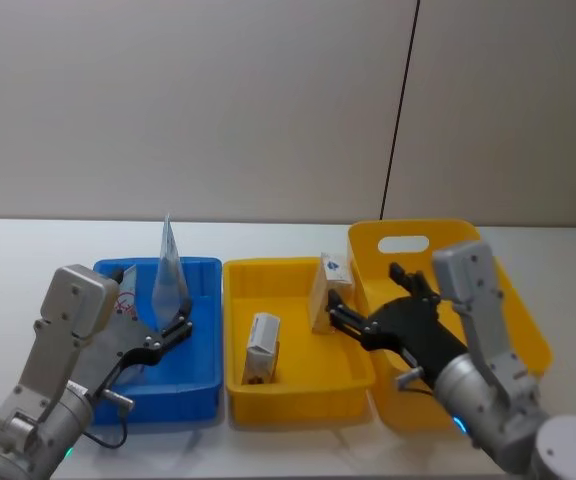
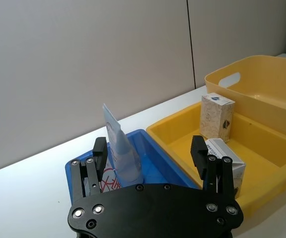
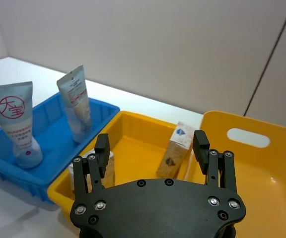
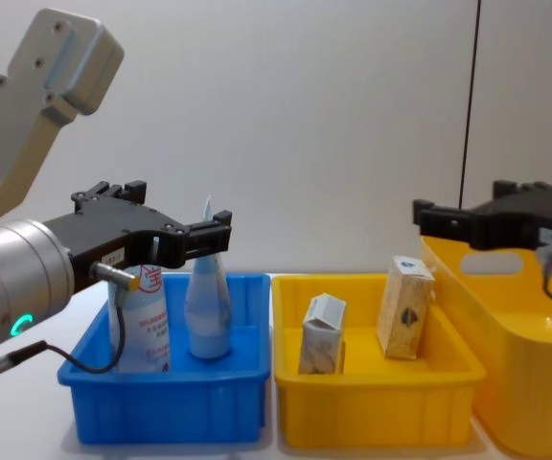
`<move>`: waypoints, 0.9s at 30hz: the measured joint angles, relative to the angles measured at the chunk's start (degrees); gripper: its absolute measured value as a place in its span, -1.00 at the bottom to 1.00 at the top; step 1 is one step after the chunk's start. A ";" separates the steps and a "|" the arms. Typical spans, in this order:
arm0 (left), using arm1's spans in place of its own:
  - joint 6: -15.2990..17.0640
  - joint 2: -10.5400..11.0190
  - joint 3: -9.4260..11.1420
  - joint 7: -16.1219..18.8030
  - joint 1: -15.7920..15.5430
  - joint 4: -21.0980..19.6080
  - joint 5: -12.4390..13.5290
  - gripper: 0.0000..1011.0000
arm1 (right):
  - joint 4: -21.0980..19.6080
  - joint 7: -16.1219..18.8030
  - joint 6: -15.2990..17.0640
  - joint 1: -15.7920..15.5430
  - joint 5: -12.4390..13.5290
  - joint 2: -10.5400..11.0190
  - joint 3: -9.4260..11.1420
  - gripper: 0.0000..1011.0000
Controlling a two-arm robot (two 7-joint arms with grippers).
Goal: Bimanual collaborative sorting of washing and personal care products
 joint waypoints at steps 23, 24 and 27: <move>0.00 0.00 0.00 0.00 0.00 0.00 0.00 0.98 | 2.83 0.02 23.38 8.89 -0.95 -7.19 -5.71 0.98; 0.00 0.00 0.00 0.00 0.00 0.00 0.00 0.98 | 2.83 0.02 23.38 8.89 -0.95 -7.19 -5.71 0.98; 0.00 0.00 0.00 0.00 0.00 0.00 0.00 0.98 | 4.03 -0.76 25.33 9.51 -1.27 -8.50 -6.20 0.98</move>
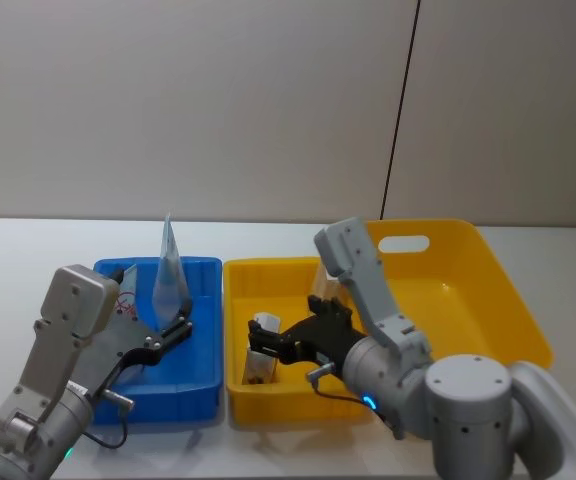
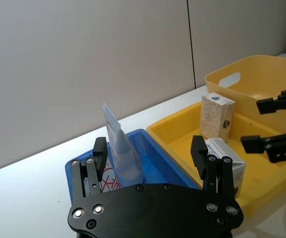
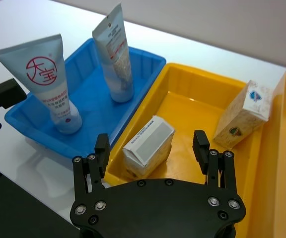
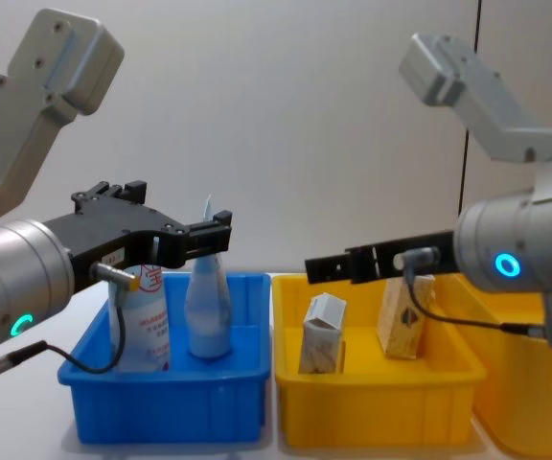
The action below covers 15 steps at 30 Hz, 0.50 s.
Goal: Bimanual collaborative sorting of washing and personal care products
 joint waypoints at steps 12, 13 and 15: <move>0.00 0.00 0.00 0.00 0.00 0.00 0.00 0.98 | 3.68 -3.54 3.21 0.71 -1.21 -3.89 -0.32 0.98; 0.00 0.00 0.00 0.00 0.00 0.00 0.00 0.98 | 4.24 -3.99 3.40 0.73 -1.33 -4.43 -0.24 0.98; 0.00 0.00 0.00 0.00 0.00 0.00 0.00 0.98 | 4.70 -4.39 3.57 0.76 -1.37 -4.87 -0.10 0.98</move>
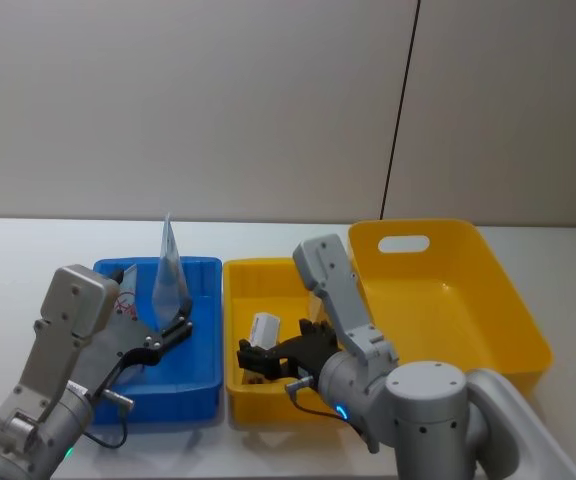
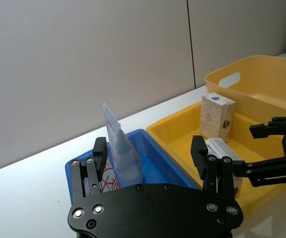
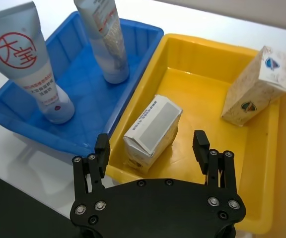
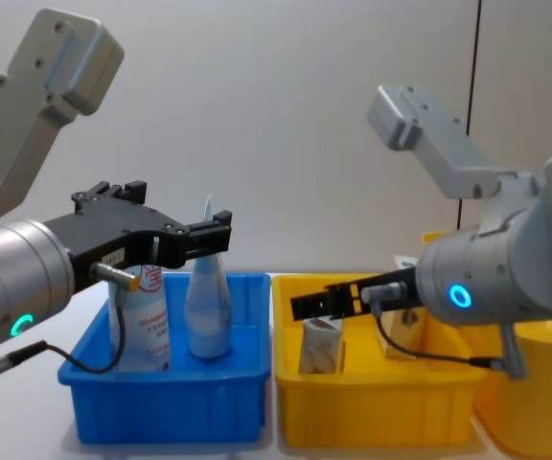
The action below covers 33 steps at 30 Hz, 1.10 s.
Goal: Bimanual collaborative sorting of washing and personal care products
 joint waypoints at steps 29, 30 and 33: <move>0.00 0.00 0.00 0.00 0.00 0.00 0.00 0.98 | 11.28 -2.24 1.17 3.74 0.67 -7.11 2.56 0.98; 0.00 0.00 0.00 0.00 0.00 0.00 0.00 0.98 | 11.28 -2.24 1.17 3.74 0.67 -7.11 2.56 0.98; 0.00 0.00 0.00 0.00 0.00 0.00 0.00 0.98 | 12.23 -2.74 0.89 4.13 0.20 -7.47 2.68 0.98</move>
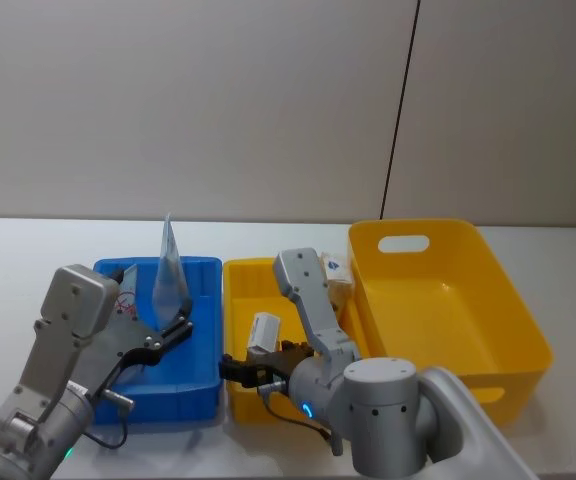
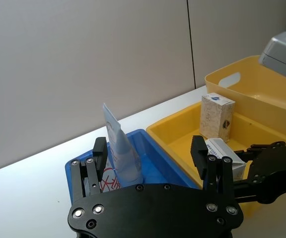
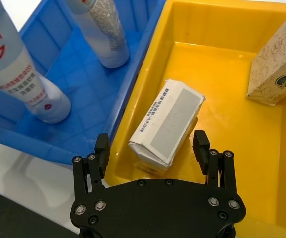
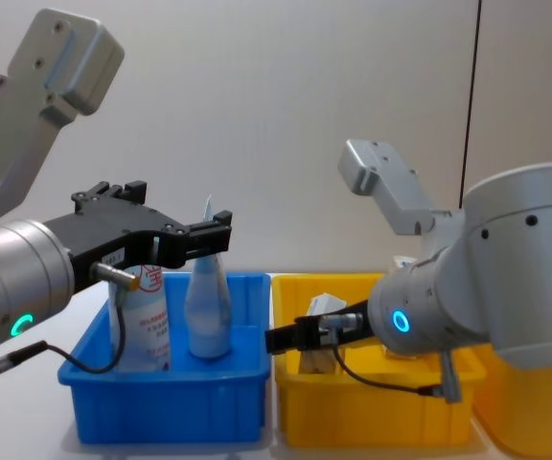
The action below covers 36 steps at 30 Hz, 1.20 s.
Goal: Bimanual collaborative sorting of washing and personal care products
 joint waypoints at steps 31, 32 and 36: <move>0.00 0.00 0.00 0.00 0.00 0.00 0.00 0.98 | 4.59 -1.65 -4.49 1.74 -1.78 -2.16 1.66 0.98; 0.00 0.00 0.00 0.00 0.00 0.00 0.00 0.98 | 4.80 -1.61 -4.65 1.80 -1.79 -2.24 1.72 0.96; 0.00 0.00 0.00 0.00 0.00 0.00 0.00 0.98 | 5.19 -1.55 -4.92 1.92 -1.82 -2.42 1.82 0.81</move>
